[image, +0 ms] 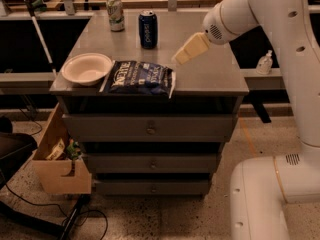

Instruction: Move blue chip bag near paper bowl

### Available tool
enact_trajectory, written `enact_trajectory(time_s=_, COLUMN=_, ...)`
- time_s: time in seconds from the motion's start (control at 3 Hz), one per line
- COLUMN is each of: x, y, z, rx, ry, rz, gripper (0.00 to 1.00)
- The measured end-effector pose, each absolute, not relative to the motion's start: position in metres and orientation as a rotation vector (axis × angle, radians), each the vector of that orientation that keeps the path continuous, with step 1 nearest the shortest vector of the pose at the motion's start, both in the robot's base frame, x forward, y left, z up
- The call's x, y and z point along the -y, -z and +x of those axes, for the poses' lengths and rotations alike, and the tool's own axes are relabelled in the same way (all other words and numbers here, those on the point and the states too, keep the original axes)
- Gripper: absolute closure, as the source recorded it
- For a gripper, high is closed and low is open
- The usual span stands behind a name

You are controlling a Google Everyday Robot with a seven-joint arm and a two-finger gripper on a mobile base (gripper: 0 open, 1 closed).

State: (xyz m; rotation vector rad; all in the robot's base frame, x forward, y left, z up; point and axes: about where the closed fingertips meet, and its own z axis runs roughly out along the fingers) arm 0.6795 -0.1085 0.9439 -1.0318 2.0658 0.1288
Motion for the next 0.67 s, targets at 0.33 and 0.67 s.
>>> enact_trajectory(time_s=0.33, x=0.1423, y=-0.9774, z=0.6842, rx=-2.038, ry=-0.121, rz=-0.973, gripper=0.00)
enact_trajectory(time_s=0.67, x=0.1431, y=-0.9786, z=0.6875, rx=-2.037, ry=-0.125, rz=-0.967, gripper=0.00)
